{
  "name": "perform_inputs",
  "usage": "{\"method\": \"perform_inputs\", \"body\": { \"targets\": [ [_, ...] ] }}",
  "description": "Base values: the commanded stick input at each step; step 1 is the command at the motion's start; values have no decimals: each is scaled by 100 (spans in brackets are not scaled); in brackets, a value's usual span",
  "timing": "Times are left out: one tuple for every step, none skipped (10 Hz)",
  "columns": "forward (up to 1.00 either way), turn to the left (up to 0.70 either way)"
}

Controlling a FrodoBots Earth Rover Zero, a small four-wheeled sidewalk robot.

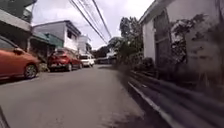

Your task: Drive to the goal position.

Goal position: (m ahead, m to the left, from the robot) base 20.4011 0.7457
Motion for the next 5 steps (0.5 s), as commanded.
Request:
{"method": "perform_inputs", "body": {
  "targets": [
    [70, 0],
    [70, 0],
    [70, 0],
    [70, 0],
    [70, 0]
  ]
}}
